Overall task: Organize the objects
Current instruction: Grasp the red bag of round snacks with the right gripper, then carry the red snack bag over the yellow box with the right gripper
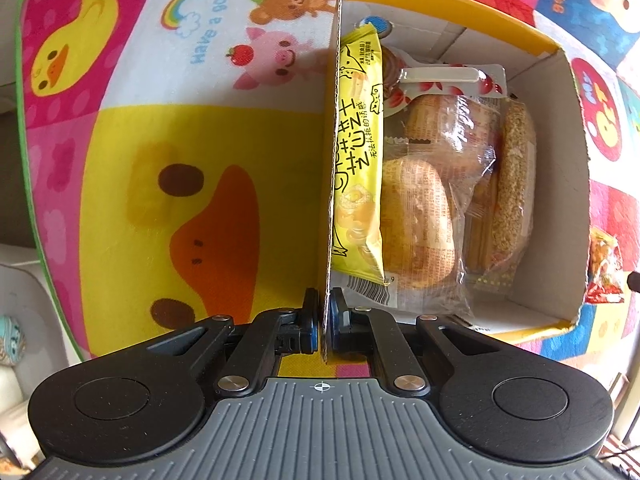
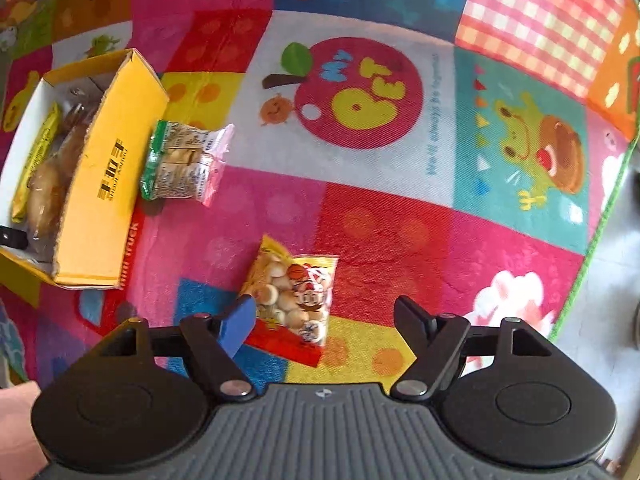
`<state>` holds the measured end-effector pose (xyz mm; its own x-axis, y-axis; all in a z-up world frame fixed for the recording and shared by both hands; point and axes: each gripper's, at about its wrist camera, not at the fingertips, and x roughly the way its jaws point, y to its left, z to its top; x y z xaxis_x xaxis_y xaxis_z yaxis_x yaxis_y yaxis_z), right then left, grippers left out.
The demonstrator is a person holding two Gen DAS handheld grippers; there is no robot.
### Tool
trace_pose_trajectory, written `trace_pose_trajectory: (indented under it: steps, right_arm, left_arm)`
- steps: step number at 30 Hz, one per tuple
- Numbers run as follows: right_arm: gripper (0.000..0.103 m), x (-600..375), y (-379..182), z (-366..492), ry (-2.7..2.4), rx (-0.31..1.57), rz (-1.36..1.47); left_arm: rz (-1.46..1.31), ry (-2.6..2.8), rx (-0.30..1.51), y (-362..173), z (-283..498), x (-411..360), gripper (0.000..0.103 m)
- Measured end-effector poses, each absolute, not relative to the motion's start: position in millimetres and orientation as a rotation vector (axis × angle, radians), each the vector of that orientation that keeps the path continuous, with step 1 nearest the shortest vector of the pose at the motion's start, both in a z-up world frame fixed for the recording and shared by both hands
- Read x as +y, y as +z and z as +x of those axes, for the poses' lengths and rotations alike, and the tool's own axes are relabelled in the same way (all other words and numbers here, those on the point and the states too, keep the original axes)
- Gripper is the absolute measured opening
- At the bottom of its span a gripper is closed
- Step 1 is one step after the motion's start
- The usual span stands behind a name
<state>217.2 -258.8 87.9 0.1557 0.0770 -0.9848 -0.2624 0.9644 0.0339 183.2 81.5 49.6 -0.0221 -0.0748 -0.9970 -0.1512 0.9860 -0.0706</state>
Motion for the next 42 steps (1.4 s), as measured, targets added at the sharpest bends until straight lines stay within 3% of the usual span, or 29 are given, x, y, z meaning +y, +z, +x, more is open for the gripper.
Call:
trace_pose_trajectory:
  steps: [5, 10, 12, 14, 15, 33, 42]
  right_arm:
    - [0.078, -252.1, 62.6, 233.5, 0.160, 1.439, -0.011]
    - [0.078, -222.6, 42.3, 235.8, 0.179, 1.478, -0.126]
    - [0.074, -213.9, 39.6, 232.4, 0.189, 1.484, -0.150]
    - [0.059, -208.0, 40.4, 227.6, 0.205, 1.484, -0.159]
    - [0.059, -205.9, 41.6, 224.8, 0.208, 1.482, -0.163]
    - [0.057, -162.7, 141.4, 133.7, 0.215, 1.278, -0.129]
    - [0.057, -141.5, 158.5, 92.2, 0.158, 1.396, -0.057]
  left_arm:
    - [-0.141, 0.079, 1.590, 49.9, 184.2, 69.9, 0.008]
    - [-0.142, 0.079, 1.589, 50.6, 183.4, 71.3, 0.008]
    - [-0.140, 0.076, 1.590, 51.3, 183.8, 72.3, 0.008]
    - [-0.137, 0.068, 1.590, 50.7, 183.6, 69.8, 0.008]
    - [-0.135, 0.063, 1.590, 50.5, 183.8, 68.5, 0.008]
    - [-0.024, -0.129, 1.524, 66.7, 177.7, 73.8, 0.007]
    - [-0.027, -0.175, 1.482, 65.1, 171.6, 80.0, 0.009]
